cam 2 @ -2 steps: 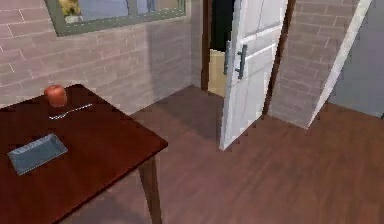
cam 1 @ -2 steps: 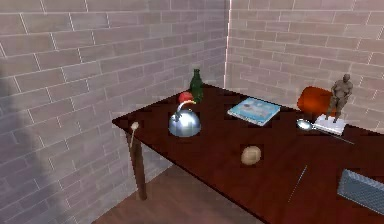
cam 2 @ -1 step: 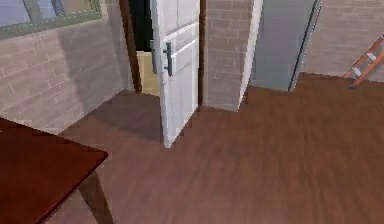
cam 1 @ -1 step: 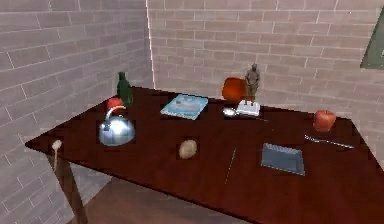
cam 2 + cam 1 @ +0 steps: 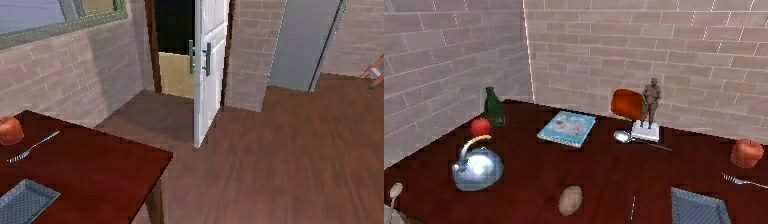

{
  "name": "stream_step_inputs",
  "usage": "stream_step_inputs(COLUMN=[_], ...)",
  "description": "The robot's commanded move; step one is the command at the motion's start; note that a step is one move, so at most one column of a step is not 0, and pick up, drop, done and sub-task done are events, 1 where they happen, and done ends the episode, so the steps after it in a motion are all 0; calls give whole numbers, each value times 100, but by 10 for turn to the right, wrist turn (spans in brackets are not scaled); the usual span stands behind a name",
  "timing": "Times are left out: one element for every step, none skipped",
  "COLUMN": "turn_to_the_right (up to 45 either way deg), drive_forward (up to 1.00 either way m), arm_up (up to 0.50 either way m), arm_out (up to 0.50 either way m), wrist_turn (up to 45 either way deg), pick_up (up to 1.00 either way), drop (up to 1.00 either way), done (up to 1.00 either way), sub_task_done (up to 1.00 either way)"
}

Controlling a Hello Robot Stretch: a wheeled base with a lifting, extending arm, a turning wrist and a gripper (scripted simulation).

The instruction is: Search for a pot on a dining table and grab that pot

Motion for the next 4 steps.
stream_step_inputs(turn_to_the_right=[-450, -450, -270, 0], drive_forward=[0, 0, 0, 0], arm_up=[0, 0, 0, 50], arm_out=[0, 0, 0, 0], wrist_turn=[0, 0, 0, 0], pick_up=[0, 0, 0, 0], drop=[0, 0, 0, 0], done=[0, 0, 0, 0], sub_task_done=[0, 0, 0, 0])
